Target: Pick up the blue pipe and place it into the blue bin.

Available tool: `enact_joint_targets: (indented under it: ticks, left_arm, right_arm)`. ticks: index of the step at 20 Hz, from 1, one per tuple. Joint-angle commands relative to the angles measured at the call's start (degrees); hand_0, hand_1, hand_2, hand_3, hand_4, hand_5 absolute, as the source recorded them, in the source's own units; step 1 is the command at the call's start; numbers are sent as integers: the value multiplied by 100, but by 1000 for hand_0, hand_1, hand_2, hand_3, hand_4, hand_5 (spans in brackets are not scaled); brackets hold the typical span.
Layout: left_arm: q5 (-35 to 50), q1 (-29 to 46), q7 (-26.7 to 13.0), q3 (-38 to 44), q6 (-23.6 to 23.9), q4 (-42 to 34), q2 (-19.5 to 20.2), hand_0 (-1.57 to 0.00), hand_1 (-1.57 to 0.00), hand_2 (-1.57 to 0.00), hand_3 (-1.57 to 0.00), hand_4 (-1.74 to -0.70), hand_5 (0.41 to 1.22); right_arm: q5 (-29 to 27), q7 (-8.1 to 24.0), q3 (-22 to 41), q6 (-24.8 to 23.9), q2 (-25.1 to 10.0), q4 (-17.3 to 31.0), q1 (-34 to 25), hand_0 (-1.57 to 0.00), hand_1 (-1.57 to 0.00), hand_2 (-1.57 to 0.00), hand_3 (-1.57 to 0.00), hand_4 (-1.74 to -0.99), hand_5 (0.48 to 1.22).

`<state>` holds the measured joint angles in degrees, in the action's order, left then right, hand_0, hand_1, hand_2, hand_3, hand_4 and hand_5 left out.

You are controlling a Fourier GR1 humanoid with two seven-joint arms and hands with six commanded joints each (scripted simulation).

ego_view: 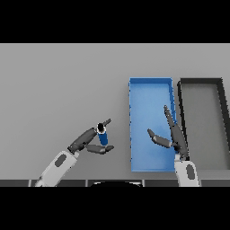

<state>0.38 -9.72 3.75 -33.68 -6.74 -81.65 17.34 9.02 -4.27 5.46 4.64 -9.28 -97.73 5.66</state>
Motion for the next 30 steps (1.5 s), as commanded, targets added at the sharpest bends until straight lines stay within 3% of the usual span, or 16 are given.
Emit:
enact_joint_targets:
  ticks: [1,4,6,7,9,11,13,17,24,30]
  left_arm:
    - [15,-58,60,8,11,78,-93,1,1,-23,0,-1098,517]
    - [374,-26,175,106,-153,194,-297,1,-44,-166,-108,-1176,601]
    - [576,-92,161,159,-215,284,-505,-39,-248,-417,-345,-1268,675]
    - [683,-108,175,214,-239,277,-538,-179,-411,-578,-590,-1301,784]
    - [662,-69,247,178,-198,281,-610,-648,-828,-936,-914,-1450,941]
    - [603,-17,338,116,-189,236,-669,-981,-1095,-1164,-1112,-1551,1042]
    - [549,65,303,-25,-126,122,-698,-1193,-1266,-1311,-1258,-1617,1106]
    - [324,62,441,-114,35,104,-705,-1416,-1446,-1464,-1443,-1525,1174]
    - [354,-54,836,-22,75,-443,-994,-1539,-1545,-1549,-1544,-1480,1211]
    - [295,-359,234,0,-6,-855,-1124,-1562,-1564,-1565,-1564,-1473,1218]
  right_arm:
    - [26,64,-18,-16,-26,17,14,1,1,1,1,-1195,548]
    - [43,52,-24,-13,-53,36,-9,1,1,1,1,-1186,554]
    - [-50,26,-58,13,-48,-28,19,1,1,1,1,-1196,560]
    - [-16,47,-56,-2,-52,9,24,1,1,1,1,-1192,560]
    - [6,15,-33,-5,-34,29,-14,1,1,1,1,-1189,562]
    - [62,66,13,-18,-16,17,-17,1,1,1,1,-1182,562]
    - [0,80,-49,17,-83,12,-53,1,1,1,1,-1178,561]
    - [1,34,-40,21,-62,44,-20,1,1,1,1,-1174,558]
    - [160,-19,-1,-37,-84,97,-32,1,1,1,1,-1144,551]
    - [167,30,-52,-27,-155,113,-24,1,1,1,1,-1126,567]
